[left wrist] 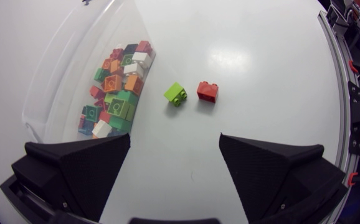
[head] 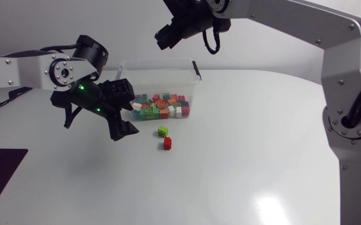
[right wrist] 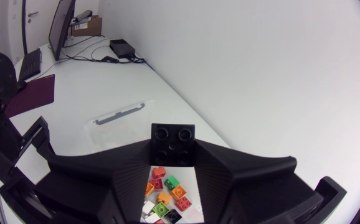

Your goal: Place the duplo bricks in the container

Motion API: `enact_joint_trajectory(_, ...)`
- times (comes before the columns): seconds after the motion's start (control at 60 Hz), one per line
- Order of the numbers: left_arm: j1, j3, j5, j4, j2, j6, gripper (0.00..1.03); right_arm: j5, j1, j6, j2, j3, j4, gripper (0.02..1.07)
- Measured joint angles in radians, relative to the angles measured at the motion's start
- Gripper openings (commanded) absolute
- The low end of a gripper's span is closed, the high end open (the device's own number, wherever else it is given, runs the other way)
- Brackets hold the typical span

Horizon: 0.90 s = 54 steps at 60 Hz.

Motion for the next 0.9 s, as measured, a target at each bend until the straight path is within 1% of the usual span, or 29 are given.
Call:
enact_joint_trajectory(0.05,-0.003,-0.007,0.0,0.016,0.025,0.006,0.99,0.005,0.0,0.004,0.015,0.005,-0.013,1.02)
enact_joint_trajectory(0.217,-0.024,-0.028,0.008,0.093,0.085,0.024,0.99,0.006,0.0,0.007,0.029,-0.014,-0.026,1.02)
enact_joint_trajectory(0.333,-0.039,-0.038,0.015,0.169,0.13,0.045,0.99,0.008,0.0,0.006,0.002,-0.086,-0.025,1.02)
enact_joint_trajectory(0.45,-0.052,-0.038,0.023,0.228,0.193,0.093,0.99,0.008,0.0,-0.006,-0.097,-0.261,-0.014,1.02)
enact_joint_trajectory(0.567,-0.056,-0.037,0.059,0.261,0.24,0.143,0.99,0.003,0.007,-0.04,-0.23,-0.445,0.006,1.02)
enact_joint_trajectory(0.717,-0.06,-0.004,0.094,0.269,0.301,0.199,0.99,-0.018,0.018,-0.088,-0.376,-0.664,0.047,1.02)
enact_joint_trajectory(0.9,-0.068,0.072,0.108,0.268,0.378,0.25,0.99,-0.049,0.022,-0.123,-0.465,-0.883,0.07,1.02)
